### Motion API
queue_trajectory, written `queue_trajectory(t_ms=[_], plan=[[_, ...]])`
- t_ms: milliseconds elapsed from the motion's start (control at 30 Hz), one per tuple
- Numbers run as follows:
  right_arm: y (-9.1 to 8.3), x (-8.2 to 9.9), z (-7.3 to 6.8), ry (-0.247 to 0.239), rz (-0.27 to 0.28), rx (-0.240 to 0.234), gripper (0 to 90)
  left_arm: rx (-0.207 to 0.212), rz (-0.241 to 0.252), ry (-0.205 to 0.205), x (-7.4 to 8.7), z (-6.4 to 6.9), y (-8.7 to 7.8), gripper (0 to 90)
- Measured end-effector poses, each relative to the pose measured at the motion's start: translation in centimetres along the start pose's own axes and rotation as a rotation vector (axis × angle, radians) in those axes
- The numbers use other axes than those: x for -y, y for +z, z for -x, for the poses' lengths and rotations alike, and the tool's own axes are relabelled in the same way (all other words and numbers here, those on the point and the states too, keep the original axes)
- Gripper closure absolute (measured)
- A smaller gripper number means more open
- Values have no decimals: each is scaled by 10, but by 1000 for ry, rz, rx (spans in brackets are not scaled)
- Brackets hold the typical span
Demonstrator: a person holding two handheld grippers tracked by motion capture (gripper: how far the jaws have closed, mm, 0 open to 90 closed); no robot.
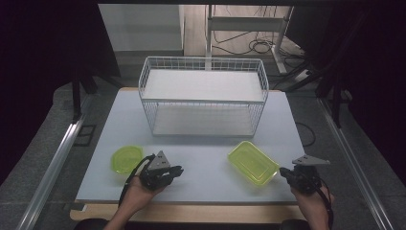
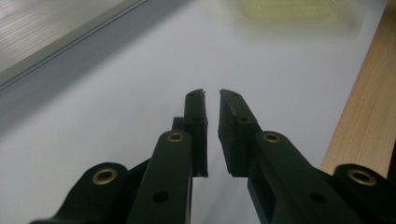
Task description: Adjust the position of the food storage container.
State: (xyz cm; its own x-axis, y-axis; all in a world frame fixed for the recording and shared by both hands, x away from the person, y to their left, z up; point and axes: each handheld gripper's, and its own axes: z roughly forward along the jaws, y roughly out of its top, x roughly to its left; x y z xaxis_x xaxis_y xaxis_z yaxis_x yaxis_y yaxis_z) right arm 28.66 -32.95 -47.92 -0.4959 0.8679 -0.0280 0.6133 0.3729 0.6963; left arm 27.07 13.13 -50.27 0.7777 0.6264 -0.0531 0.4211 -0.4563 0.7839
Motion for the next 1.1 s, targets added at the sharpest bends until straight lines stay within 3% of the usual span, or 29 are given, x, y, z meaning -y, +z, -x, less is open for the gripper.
queue_trajectory(t_ms=[333, 533, 800, 900, 1100], plan=[[13, -13, 4, 6, -1, 12, 874, 11, -11, 15, -17, -4, 19, 816], [6, -6, -2, 24, 5, -33, 868, 19, -15, 29, -19, -1, 23, 816], [13, -16, -5, 0, 7, -28, 872, 17, -13, 26, -24, -5, 24, 816], [19, -22, -6, -15, 2, -30, 873, 22, -9, 12, -29, -8, 31, 818], [34, -37, -6, -33, -3, -39, 877, 12, -26, 28, -39, -8, 47, 820]])
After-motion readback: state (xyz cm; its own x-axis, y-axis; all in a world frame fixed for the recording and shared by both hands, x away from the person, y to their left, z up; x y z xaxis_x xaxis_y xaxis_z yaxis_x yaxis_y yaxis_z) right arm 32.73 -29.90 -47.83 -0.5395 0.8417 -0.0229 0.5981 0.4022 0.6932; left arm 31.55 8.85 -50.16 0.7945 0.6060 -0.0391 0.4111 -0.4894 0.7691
